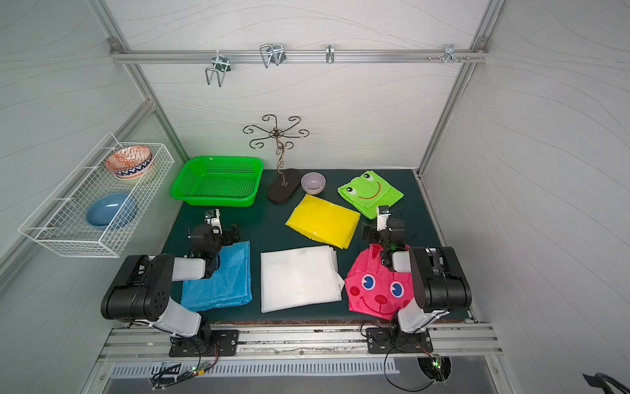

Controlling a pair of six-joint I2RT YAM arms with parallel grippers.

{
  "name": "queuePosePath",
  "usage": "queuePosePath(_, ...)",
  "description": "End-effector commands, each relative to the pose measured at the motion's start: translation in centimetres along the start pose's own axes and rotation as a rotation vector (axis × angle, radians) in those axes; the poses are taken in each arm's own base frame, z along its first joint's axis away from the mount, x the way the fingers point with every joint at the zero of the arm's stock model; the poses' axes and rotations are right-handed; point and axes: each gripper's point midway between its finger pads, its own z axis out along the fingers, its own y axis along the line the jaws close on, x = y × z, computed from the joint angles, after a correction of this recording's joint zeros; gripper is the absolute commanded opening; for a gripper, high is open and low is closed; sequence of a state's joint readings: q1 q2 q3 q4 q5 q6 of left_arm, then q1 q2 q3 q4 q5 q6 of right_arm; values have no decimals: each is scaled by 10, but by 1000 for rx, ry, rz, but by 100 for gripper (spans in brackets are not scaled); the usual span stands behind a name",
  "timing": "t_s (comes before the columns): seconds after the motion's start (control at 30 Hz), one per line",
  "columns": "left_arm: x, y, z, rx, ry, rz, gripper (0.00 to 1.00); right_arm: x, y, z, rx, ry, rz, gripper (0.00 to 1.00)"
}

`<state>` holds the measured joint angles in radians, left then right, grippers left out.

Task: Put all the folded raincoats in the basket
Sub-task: Move the basket to the center of the board.

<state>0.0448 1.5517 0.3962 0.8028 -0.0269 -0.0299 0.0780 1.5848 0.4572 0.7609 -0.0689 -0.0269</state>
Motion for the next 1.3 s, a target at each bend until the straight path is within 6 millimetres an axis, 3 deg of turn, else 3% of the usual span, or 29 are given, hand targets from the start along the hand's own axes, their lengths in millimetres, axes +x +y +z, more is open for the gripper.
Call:
queuePosePath(0.0,-19,-2,3,0,-51,1,100,-6,0,-2,-7,-14,-1,99)
queuePosePath(1.27,-19,-1,3,12,-48,-13,100,-7,-1,-3,-19,-22,11,99)
